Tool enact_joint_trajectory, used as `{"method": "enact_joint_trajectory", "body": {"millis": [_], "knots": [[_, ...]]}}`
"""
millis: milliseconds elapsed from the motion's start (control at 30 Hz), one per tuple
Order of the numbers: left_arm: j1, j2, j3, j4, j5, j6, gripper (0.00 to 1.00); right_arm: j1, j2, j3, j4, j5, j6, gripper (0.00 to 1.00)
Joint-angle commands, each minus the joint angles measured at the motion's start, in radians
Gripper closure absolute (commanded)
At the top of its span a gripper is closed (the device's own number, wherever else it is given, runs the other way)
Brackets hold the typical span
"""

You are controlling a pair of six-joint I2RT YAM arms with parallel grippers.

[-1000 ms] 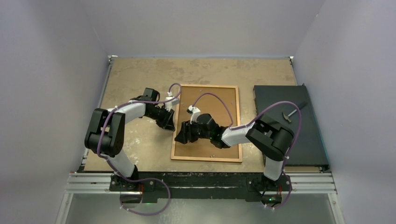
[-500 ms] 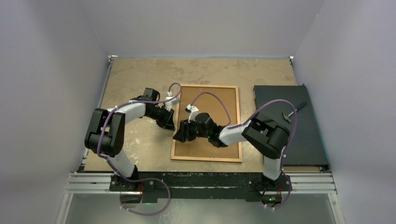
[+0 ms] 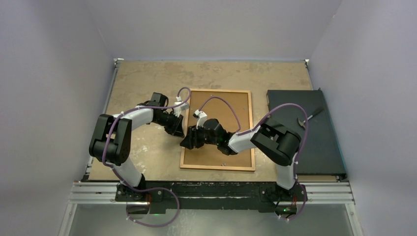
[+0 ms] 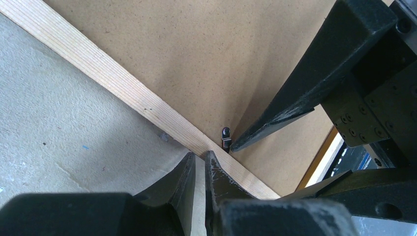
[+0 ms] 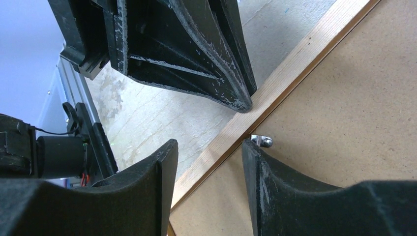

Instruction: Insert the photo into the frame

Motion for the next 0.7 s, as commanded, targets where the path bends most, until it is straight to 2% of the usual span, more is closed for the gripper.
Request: {"method": "enact_joint_trajectory", "body": {"millis": [0, 333, 667], "knots": [[-0.008, 0.023, -0.01, 0.066, -0.102, 0.045, 0.92, -0.002, -0.01, 0.02, -0.004, 0.018, -0.01, 0.46], [-0.008, 0.026, -0.009, 0.069, -0.103, 0.044, 0.94, -0.001, -0.111, -0.085, 0.051, 0.074, 0.017, 0.47], [-0.008, 0.034, -0.005, 0.073, -0.102, 0.041, 0.94, 0.008, -0.023, -0.052, 0.075, 0.043, 0.03, 0.46]]}}
